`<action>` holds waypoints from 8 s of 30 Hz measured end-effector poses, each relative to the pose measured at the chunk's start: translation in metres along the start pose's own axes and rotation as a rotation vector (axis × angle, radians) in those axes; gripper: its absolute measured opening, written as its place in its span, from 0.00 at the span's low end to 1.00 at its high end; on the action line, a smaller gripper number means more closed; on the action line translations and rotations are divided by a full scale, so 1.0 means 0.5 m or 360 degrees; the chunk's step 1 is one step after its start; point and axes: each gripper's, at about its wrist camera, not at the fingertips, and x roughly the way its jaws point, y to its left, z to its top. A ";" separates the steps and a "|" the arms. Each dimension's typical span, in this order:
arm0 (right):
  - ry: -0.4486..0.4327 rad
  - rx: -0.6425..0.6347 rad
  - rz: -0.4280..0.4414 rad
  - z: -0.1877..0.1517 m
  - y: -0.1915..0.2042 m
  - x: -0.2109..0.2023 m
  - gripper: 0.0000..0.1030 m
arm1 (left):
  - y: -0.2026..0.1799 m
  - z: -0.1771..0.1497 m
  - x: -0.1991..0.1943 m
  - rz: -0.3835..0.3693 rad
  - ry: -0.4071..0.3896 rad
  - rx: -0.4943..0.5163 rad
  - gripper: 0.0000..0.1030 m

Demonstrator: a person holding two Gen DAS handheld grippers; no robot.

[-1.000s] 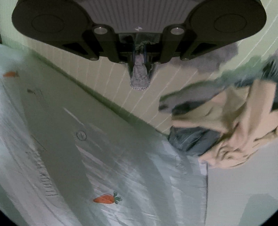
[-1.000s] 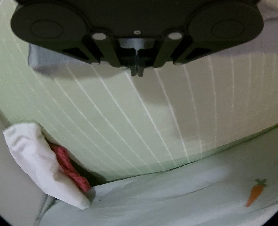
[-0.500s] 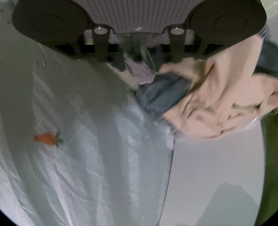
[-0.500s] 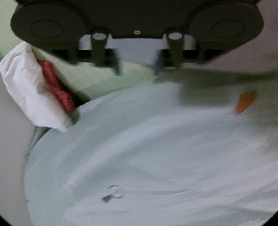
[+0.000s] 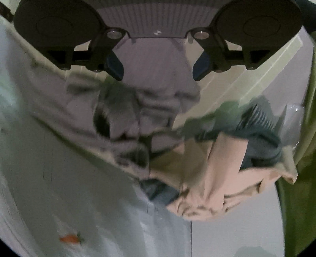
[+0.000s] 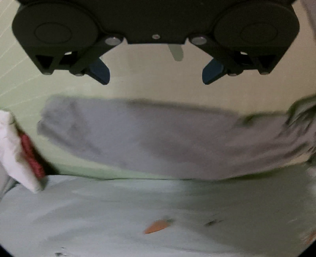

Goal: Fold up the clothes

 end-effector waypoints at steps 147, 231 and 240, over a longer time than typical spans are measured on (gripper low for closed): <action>0.0327 0.0928 -0.0413 -0.105 -0.383 0.025 0.83 | 0.059 0.011 0.057 0.0242 0.0155 -0.0284 0.71; 0.0210 0.1146 0.0132 0.046 -0.462 0.138 0.37 | -0.033 -0.028 0.098 0.0141 0.0336 -0.0383 0.72; 0.0114 0.0973 0.0165 0.040 -0.467 0.032 0.03 | -0.047 -0.019 0.105 0.0159 0.0312 -0.0303 0.72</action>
